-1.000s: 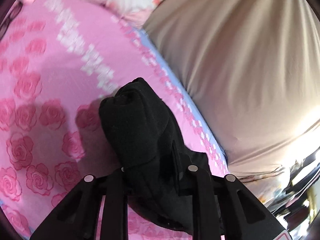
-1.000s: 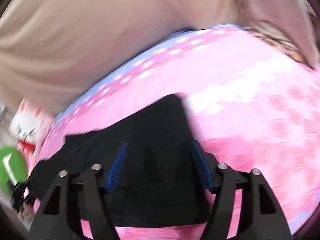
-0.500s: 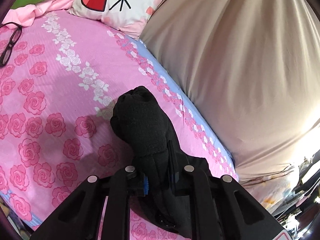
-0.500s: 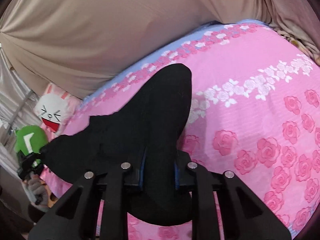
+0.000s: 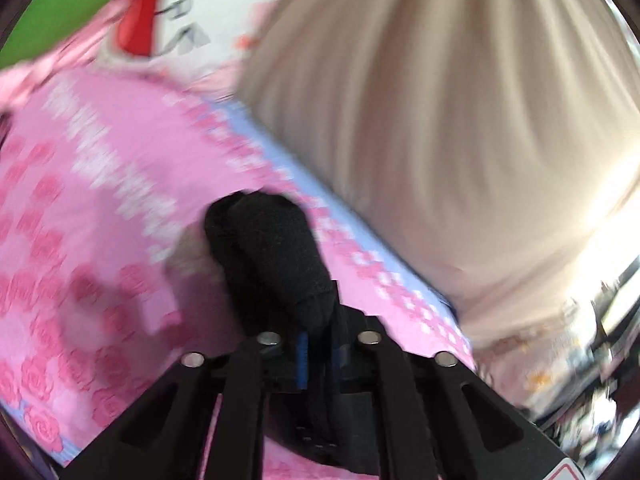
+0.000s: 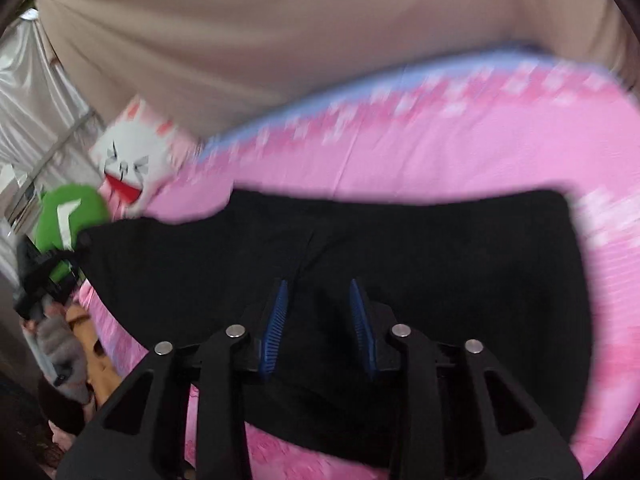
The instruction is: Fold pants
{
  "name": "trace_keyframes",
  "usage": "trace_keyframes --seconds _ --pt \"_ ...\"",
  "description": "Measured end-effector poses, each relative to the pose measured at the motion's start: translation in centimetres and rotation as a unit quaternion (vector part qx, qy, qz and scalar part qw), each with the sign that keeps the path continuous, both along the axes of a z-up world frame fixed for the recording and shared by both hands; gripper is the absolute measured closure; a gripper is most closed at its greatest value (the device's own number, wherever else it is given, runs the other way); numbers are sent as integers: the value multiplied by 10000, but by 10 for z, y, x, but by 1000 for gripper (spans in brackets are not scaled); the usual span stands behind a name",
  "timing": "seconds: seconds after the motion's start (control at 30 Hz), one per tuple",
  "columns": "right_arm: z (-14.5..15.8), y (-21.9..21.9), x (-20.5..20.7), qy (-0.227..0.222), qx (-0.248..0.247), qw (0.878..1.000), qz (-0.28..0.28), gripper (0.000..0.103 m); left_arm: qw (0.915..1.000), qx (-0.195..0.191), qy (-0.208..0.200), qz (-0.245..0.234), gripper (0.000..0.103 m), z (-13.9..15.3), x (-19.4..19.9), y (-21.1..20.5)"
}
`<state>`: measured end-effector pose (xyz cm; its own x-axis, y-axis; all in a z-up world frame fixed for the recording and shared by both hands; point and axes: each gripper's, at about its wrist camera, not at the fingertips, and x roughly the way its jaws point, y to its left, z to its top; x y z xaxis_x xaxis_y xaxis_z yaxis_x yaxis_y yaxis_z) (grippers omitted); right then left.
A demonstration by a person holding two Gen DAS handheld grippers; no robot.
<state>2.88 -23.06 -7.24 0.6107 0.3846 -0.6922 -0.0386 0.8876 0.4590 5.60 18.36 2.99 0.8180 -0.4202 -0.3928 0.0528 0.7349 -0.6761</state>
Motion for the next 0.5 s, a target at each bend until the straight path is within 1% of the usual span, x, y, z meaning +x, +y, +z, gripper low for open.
trace_keyframes --seconds 0.03,0.07,0.17,0.2,0.23,0.3,0.33,0.37,0.4,0.47,0.5 --pt "-1 2 0 -285 1 9996 -84 75 9999 102 -92 -93 99 9 0 -7" --pt "3 4 0 -237 -68 9997 -64 74 9992 265 -192 -214 99 20 2 -19" --pt "15 -16 -14 -315 303 9987 -266 74 9958 701 -306 -502 99 40 12 -50" --pt "19 -27 -22 -383 296 9982 -341 73 9947 820 -266 -560 99 43 16 -61" --pt "22 -32 -28 -456 265 9977 -435 73 9949 808 -219 -566 99 44 19 -63" --pt "21 -41 -39 -503 313 9968 -540 71 9970 586 -40 -495 97 37 22 -57" --pt "19 -46 -46 -532 376 9963 -559 70 9983 471 59 -344 97 32 21 -49" --pt "17 -46 -46 -545 394 9961 -568 68 9990 389 176 -132 95 26 20 -39" --pt "14 -44 -43 -533 397 9963 -552 63 9990 265 341 150 86 15 17 -24" --pt "8 -44 -44 -521 356 9968 -493 64 9965 42 664 502 81 -7 10 1" --pt "6 -42 -44 -523 310 9970 -484 63 9933 -71 959 647 81 -24 7 14"
